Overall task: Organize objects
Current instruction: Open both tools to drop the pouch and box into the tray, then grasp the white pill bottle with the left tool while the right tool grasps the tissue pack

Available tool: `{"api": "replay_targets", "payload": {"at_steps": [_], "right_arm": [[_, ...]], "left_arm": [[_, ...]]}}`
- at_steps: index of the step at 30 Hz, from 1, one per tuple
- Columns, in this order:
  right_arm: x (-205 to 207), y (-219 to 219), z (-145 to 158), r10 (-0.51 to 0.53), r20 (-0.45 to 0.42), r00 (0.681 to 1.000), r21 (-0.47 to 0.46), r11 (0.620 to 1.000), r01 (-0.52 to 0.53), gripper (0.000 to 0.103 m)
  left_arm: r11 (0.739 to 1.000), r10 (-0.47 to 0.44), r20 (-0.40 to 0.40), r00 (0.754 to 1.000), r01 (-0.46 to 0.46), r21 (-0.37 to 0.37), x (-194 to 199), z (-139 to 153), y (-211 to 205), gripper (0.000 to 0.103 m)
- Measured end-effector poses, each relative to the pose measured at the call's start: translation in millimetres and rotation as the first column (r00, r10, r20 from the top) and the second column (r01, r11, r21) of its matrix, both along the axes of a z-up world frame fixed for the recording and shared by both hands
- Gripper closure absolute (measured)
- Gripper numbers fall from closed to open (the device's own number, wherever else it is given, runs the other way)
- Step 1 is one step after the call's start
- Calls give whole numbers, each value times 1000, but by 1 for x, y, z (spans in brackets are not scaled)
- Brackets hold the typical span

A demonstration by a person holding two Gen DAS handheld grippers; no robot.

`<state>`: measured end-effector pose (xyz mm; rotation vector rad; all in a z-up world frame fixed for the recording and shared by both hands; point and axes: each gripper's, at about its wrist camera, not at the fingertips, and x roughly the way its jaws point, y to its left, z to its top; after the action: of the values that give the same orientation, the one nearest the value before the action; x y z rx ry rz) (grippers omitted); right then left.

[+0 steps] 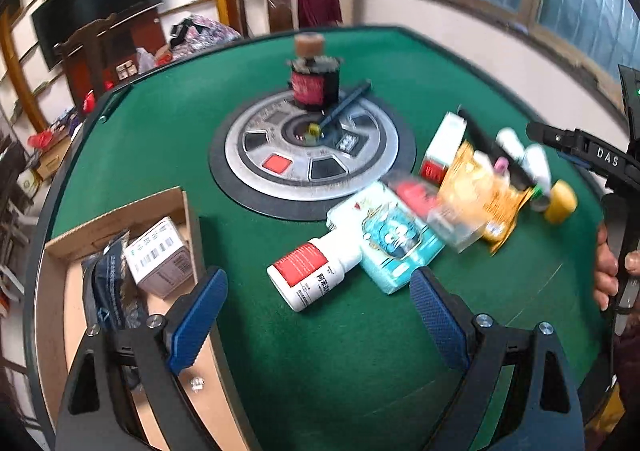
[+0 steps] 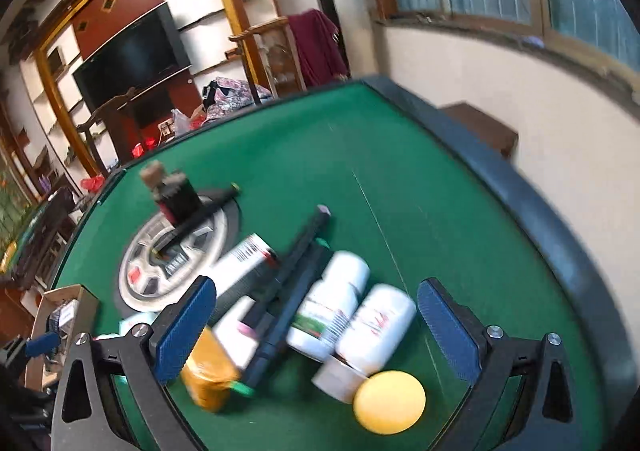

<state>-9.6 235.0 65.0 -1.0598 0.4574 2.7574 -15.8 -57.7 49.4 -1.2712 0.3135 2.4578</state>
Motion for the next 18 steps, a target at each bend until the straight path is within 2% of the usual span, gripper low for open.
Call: {"api": "replay_targets", "payload": {"at_steps": [4,6,7,8,9,10,11,12,18], "right_arm": [[-5,6,-14,6,-7,1000,-53,999,-7,0],[-8,3,-15,30,-11,999,-65,997,-31,0],[-8,2,-14,35,-16,999,-63,997,-36,0],[-7,1,-16,37,-18,999,-60,997,-38,0],[-8,0,-16,41,-16,999,-60,997,-42,0],[-8,0,-17,46,-13,999,-65,997,-46,0],[-7,0,-19,48,-11,999,-69,996,-49,0],[-6,2,-20,50,-11,999,-72,996,-50,0],[-4,-3,-23,61,-7,998,-52,997,-62,0]], "left_arm": [[987,-49,-1,999,48,-151,-14,-14,15,11],[978,-83,12,996,84,-190,-18,-20,22,12],[970,-109,28,994,112,-214,-21,-25,27,16],[966,-126,42,991,132,-223,-22,-29,31,25],[964,-142,60,988,152,-217,-22,-32,34,30],[967,-153,65,986,163,-194,-23,-30,35,43],[969,-157,75,985,168,-181,-23,-30,36,63],[969,-157,89,984,170,-177,-23,-31,36,69],[976,-132,90,987,145,-160,-14,-33,35,70]]}}
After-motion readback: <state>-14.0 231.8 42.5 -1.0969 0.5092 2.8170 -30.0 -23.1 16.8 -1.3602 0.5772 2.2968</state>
